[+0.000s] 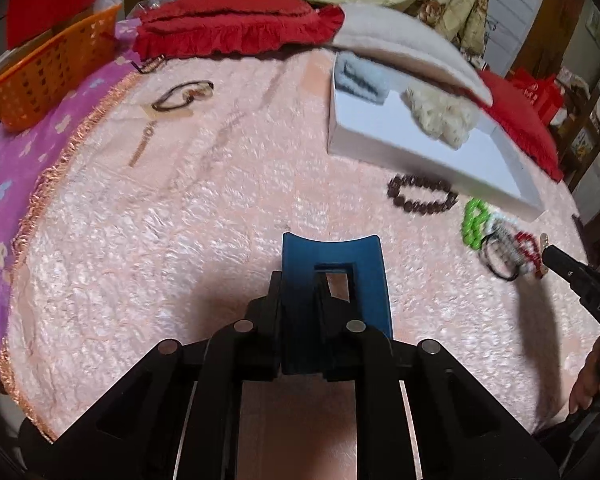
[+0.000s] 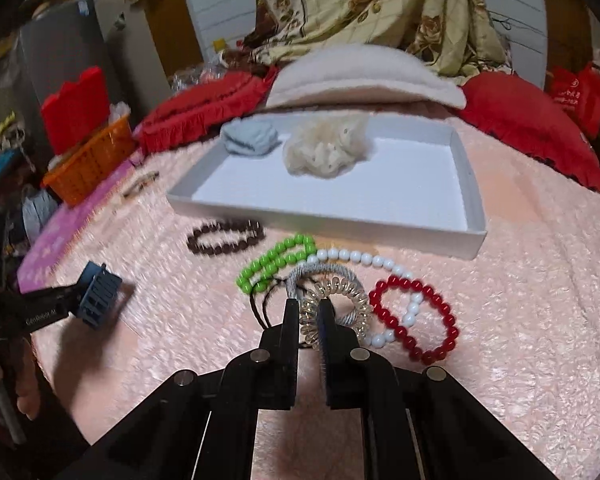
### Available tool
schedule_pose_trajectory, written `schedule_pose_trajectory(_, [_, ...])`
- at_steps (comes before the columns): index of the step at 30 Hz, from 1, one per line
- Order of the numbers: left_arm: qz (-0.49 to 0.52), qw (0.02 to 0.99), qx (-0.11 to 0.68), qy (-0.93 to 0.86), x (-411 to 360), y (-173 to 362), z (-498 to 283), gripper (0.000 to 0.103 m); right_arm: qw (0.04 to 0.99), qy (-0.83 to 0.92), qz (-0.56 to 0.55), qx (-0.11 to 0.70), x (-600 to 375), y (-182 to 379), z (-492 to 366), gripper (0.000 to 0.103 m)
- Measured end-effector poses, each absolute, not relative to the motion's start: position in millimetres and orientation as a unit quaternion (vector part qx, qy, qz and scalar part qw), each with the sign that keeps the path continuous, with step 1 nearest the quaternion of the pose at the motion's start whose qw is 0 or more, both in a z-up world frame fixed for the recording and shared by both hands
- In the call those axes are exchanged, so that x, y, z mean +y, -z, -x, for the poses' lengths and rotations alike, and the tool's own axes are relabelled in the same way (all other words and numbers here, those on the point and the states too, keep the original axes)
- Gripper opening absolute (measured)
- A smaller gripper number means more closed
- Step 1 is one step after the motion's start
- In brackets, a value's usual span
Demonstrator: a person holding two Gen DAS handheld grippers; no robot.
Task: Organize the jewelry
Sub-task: 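Carry the clip into the box with the left tool while the right tool places the coiled hair tie there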
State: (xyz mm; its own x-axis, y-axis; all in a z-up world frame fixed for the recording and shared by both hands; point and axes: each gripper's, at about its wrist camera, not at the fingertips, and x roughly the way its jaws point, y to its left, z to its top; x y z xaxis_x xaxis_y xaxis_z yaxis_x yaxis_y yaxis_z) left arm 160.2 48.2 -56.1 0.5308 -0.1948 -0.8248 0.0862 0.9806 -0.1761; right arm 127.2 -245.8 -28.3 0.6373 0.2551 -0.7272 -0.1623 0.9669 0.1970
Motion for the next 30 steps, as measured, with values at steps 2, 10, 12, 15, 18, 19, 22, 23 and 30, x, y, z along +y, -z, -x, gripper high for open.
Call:
schedule_pose_trajectory(2, [0.069, 0.875, 0.471, 0.088, 51.5, 47.7, -159.5, 0.012, 0.905, -0.121, -0.075, 0.402, -250.7, 18.4, -127.0, 0.008])
schedule_pose_trajectory(10, [0.08, 0.877, 0.457, 0.119, 45.0, 15.2, -186.9, 0.012, 0.907, -0.127, -0.11, 0.386, -258.4, -7.8, -152.9, 0.008])
schedule_pose_trajectory(12, [0.072, 0.881, 0.45, 0.128, 38.0, 6.8, -200.2, 0.012, 0.909, -0.126, -0.121, 0.38, -263.3, -16.4, -167.4, 0.008])
schedule_pose_trajectory(15, [0.058, 0.883, 0.445, 0.137, 24.2, -0.9, -226.7, 0.012, 0.908, -0.118, -0.13, 0.381, -270.4, -20.8, -193.6, 0.008])
schedule_pose_trajectory(18, [0.044, 0.88, 0.451, 0.143, 8.6, -0.8, -261.7, 0.012, 0.901, -0.111, -0.146, 0.393, -278.3, -17.3, -221.2, 0.008])
schedule_pose_trajectory(19, [0.042, 0.877, 0.456, 0.143, 5.0, 1.3, -270.9, 0.012, 0.897, -0.109, -0.154, 0.399, -281.6, -14.9, -231.8, 0.008])
schedule_pose_trajectory(22, [0.039, 0.865, 0.479, 0.142, -8.1, 15.0, -303.7, 0.012, 0.889, -0.095, -0.164, 0.417, -289.8, -3.9, -267.9, 0.008])
schedule_pose_trajectory(23, [0.037, 0.861, 0.486, 0.141, -12.0, 20.2, -312.4, 0.012, 0.887, -0.092, -0.164, 0.422, -292.3, -0.6, -277.3, 0.008])
schedule_pose_trajectory(30, [-0.01, 0.857, 0.504, 0.11, -29.1, 48.1, -355.1, 0.012, 0.872, -0.057, -0.152, 0.462, -301.5, 32.3, -349.0, 0.008])
